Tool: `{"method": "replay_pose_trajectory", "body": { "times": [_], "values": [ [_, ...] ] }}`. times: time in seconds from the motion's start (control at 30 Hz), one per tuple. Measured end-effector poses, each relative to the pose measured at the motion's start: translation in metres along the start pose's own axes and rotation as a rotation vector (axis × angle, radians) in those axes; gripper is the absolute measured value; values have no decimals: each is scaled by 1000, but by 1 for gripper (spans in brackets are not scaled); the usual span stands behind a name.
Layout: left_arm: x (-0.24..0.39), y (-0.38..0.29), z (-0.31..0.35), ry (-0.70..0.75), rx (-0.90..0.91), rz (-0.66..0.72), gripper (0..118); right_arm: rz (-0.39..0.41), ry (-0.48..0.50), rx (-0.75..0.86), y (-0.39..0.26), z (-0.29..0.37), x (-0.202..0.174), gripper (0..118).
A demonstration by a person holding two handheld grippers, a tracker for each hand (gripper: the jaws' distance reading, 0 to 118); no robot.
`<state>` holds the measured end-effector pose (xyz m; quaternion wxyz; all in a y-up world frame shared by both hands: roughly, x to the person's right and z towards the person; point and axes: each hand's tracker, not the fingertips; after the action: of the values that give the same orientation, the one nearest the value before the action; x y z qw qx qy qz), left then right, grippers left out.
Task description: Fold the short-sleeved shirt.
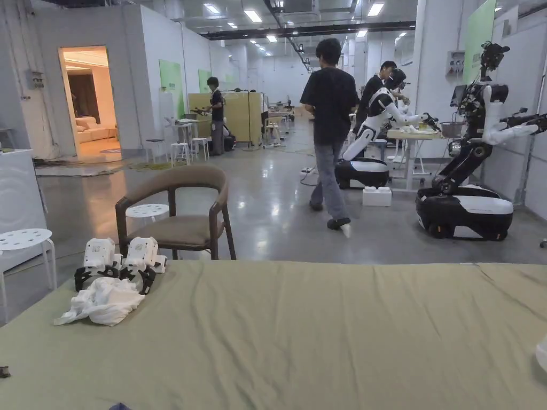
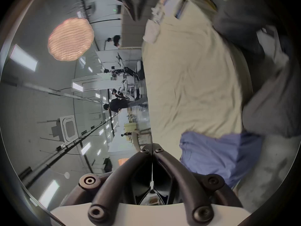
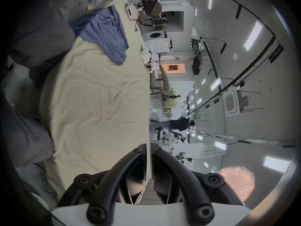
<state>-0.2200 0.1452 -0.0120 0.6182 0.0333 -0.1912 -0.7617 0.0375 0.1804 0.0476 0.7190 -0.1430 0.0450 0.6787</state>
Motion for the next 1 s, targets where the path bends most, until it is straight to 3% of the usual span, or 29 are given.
{"method": "replay_pose_trajectory", "body": {
  "times": [0.1, 0.13, 0.2, 0.3, 0.37, 0.43, 0.47, 0.53, 0.63, 1.0],
  "values": [
    [-18, -15, -7, 11, -58, 110, 0, -150, -57, -47, -8, -3, 11, 4],
    [-30, -17, -8, 66, -94, 213, 0, -256, -78, -60, -7, -2, 27, 4],
    [-73, -24, -6, 81, -82, 559, 0, -528, -120, -67, -14, -2, 49, 4],
    [-127, -60, 13, 53, 57, 1213, 0, -1048, -145, -37, -39, 0, 77, 4],
    [-140, -83, 24, 63, 159, 1557, 0, -1362, -143, -29, -54, 5, 82, 4],
    [-135, -106, 36, 40, 313, 1797, 0, -1647, -92, 10, -67, 10, 74, 3],
    [-131, -109, 40, 22, 382, 1871, 0, -1711, -41, 67, -72, 11, 69, 3],
    [-128, -113, 45, 40, 383, 1924, 0, -1695, -26, 91, -66, 15, 66, 3],
    [-132, -108, 48, 48, 360, 1905, 0, -1580, -75, 91, -57, 19, 70, 3],
    [-128, -110, 49, 54, 313, 1857, 0, -1585, -41, 156, -39, 12, 77, 3]
  ]
}}
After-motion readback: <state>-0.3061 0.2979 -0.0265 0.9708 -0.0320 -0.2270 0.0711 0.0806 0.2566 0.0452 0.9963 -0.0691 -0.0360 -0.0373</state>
